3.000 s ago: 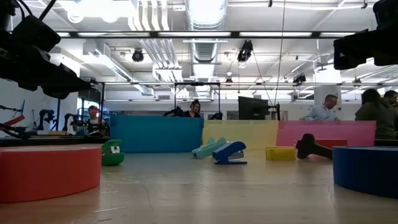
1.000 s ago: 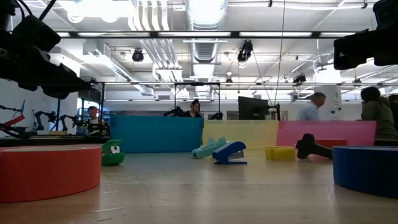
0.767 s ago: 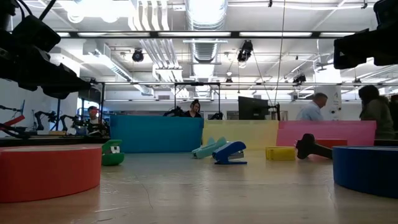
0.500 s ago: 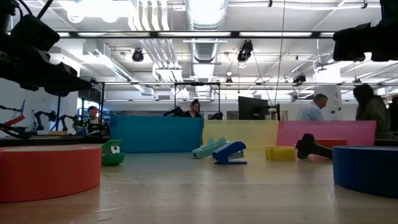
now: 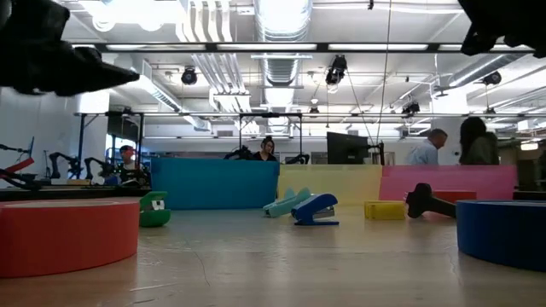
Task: Pick and place Stapler, Stapler remover, tape
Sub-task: Put the green stapler into the blue bin
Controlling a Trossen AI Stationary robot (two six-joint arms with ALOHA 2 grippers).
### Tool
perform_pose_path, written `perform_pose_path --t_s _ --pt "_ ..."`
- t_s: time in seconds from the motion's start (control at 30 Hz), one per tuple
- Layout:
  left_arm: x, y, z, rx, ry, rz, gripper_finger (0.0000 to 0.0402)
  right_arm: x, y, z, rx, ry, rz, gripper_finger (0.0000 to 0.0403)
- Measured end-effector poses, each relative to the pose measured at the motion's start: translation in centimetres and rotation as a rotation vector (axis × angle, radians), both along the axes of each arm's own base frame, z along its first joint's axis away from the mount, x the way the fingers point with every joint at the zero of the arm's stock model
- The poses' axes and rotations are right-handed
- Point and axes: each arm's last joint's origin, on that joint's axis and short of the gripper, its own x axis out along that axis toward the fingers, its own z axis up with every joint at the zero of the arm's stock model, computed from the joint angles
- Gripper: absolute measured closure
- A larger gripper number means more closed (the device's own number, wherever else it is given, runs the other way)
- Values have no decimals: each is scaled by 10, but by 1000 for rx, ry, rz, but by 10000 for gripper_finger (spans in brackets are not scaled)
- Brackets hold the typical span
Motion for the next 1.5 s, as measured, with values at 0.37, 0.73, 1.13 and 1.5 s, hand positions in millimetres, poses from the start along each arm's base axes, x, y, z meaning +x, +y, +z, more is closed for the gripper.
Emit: perform_pose_path --t_s 0.37,0.73,1.13,1.5 --pt "-1 3 11 -229 -166 99 245 3 -3 3 48 35 -109 242" --pt "2 -2 14 -428 -220 -53 245 13 0 21 -16 91 -124 231" --pt "39 -15 40 -353 -37 -146 245 27 2 39 -81 143 -168 229" --pt "76 -32 34 -413 292 -323 245 44 -3 38 -104 238 -230 229"
